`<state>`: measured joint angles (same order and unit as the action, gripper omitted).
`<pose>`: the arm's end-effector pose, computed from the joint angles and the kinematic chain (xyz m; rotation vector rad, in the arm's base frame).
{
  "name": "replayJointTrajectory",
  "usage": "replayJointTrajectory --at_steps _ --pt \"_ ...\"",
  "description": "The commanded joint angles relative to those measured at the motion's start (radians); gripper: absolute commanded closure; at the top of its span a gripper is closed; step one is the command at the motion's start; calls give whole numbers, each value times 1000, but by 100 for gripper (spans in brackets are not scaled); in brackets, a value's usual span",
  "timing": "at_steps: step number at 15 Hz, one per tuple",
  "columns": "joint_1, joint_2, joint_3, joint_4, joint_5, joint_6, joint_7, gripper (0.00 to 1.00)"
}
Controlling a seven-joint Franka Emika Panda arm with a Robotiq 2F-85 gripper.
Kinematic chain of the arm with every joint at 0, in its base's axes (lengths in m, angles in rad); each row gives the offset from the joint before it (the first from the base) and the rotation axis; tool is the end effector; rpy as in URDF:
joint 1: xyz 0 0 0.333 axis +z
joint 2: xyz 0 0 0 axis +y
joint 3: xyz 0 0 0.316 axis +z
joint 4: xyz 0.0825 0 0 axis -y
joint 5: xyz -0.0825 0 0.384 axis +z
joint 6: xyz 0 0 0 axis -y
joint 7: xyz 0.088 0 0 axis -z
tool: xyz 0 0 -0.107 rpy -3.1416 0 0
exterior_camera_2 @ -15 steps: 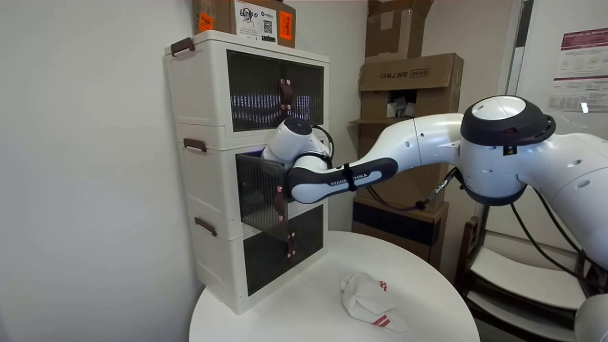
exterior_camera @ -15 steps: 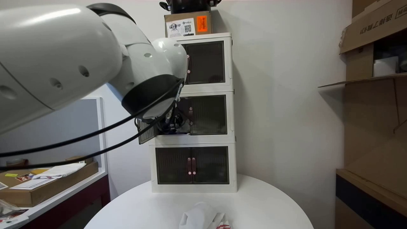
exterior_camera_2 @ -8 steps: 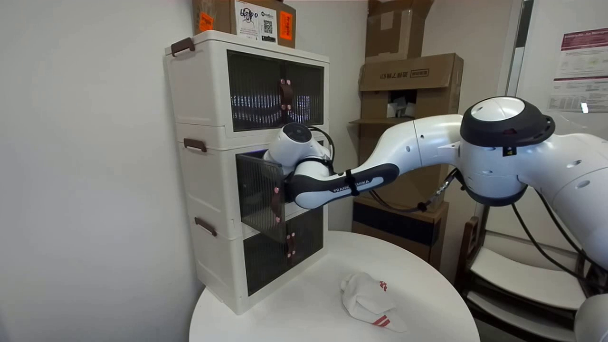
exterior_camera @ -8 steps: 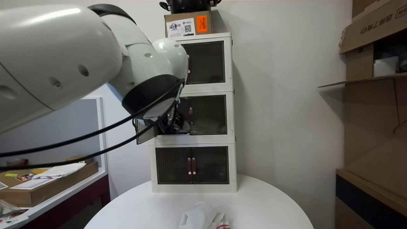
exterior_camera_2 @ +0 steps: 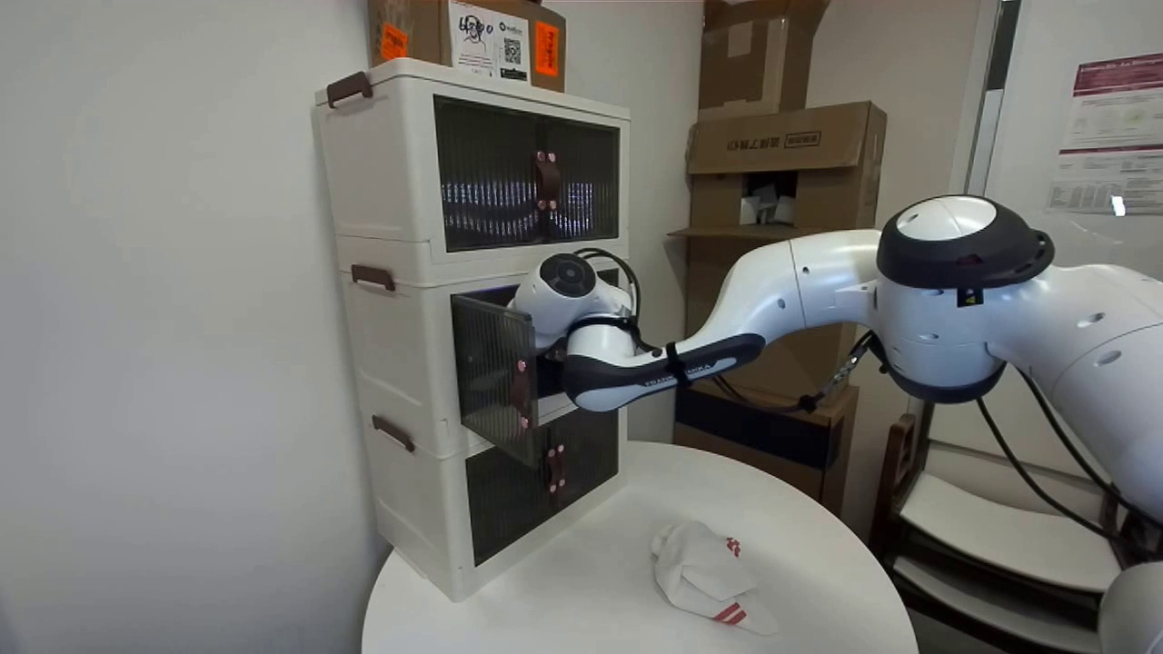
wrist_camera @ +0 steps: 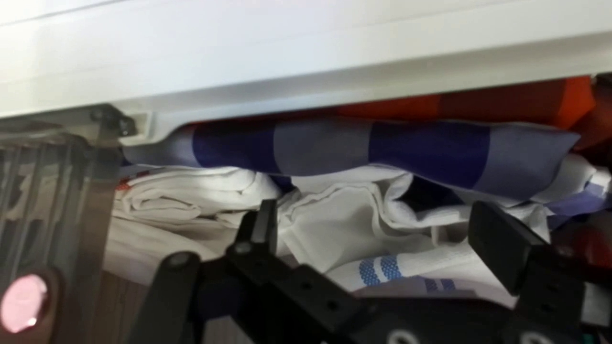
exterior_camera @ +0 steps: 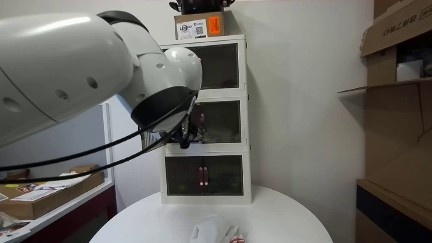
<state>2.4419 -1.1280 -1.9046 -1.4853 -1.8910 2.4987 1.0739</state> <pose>0.7309 0.1235 0.3505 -2.7875 -0.0928 -1.3779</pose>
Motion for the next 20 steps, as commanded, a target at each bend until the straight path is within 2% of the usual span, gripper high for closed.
replayJointTrajectory --at_steps 1,2,3,4,6,13,15,20 --pt "10 -74 46 56 -79 -3 -3 0" --pt "10 -86 54 63 -85 -4 -13 3" --pt "12 -103 61 74 -83 -3 -25 26" --pt "12 -118 69 82 -75 -2 -35 28" --pt "11 -148 83 94 -59 5 -52 39" --pt "14 -220 133 120 -61 20 -105 94" --pt "11 -230 147 116 -67 19 -109 100" --pt "3 -216 187 113 -124 18 -66 100"
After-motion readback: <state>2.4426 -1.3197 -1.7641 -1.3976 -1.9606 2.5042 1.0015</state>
